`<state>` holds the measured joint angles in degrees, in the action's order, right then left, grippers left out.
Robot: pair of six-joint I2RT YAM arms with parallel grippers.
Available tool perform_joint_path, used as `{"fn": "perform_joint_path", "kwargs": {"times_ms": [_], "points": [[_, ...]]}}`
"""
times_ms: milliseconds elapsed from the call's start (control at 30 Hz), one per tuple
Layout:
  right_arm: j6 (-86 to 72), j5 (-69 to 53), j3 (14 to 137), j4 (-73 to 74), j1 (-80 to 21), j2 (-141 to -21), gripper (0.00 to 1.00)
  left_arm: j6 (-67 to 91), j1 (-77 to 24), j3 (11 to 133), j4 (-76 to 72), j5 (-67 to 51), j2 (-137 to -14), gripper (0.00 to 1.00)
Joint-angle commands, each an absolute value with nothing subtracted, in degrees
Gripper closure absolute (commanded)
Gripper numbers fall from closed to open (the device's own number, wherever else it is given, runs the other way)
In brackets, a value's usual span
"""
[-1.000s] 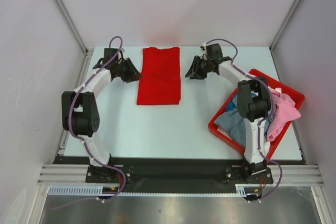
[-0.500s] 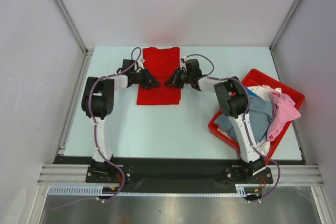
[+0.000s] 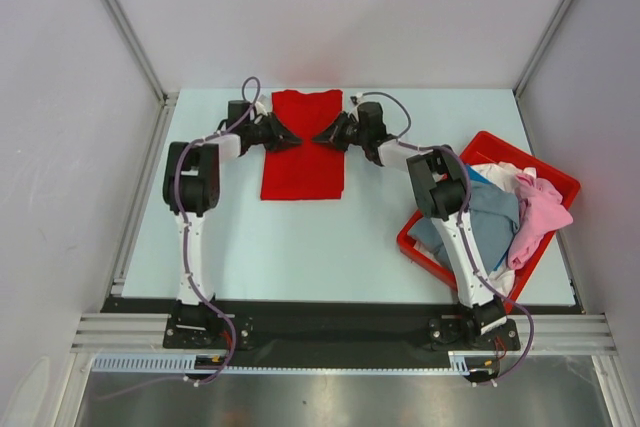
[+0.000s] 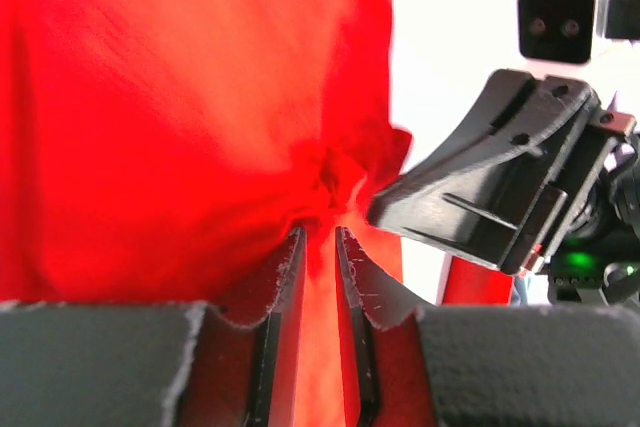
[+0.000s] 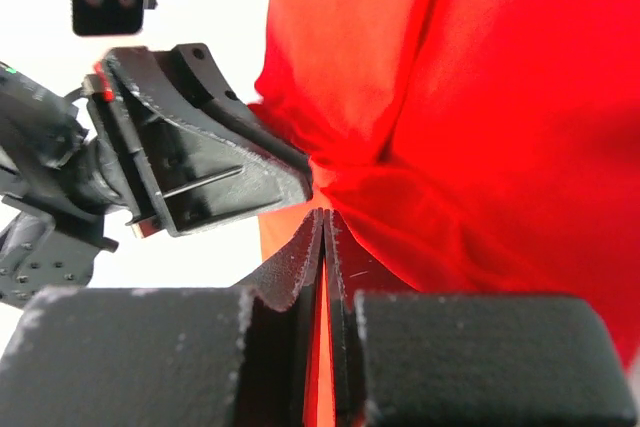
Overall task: Fold and stack the t-shirts
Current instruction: Fold the tshirt
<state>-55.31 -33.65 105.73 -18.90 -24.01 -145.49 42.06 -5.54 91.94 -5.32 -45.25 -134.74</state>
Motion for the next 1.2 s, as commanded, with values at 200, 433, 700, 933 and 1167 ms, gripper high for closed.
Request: {"fn": "perform_joint_path", "kwargs": {"times_ms": [200, 433, 700, 933, 1167], "points": [[-58.6, -31.7, 116.6, -14.9, -21.1, -152.8, 0.95, 43.0, -3.7, 104.5, -2.0, -47.0, -142.4, 0.74], [-49.1, -33.7, 119.1, -1.3, -16.8, -145.6, 0.95, 32.4, -3.3, 105.5, 11.1, -44.4, -130.7, 0.40], [-33.3, -36.2, 109.9, 17.3, -16.9, -131.1, 0.90, 33.1, -3.4, 78.9, 6.0, -43.9, -111.0, 0.56], [-40.9, -44.5, 93.3, 1.7, -25.0, -126.7, 0.98, 35.2, -3.6, 63.2, -0.4, -45.2, -110.2, 0.76], [-44.8, -47.4, 91.2, -3.5, -29.3, -132.8, 1.00, 31.6, -3.3, 61.7, 2.8, -43.3, -112.7, 0.79]]}}
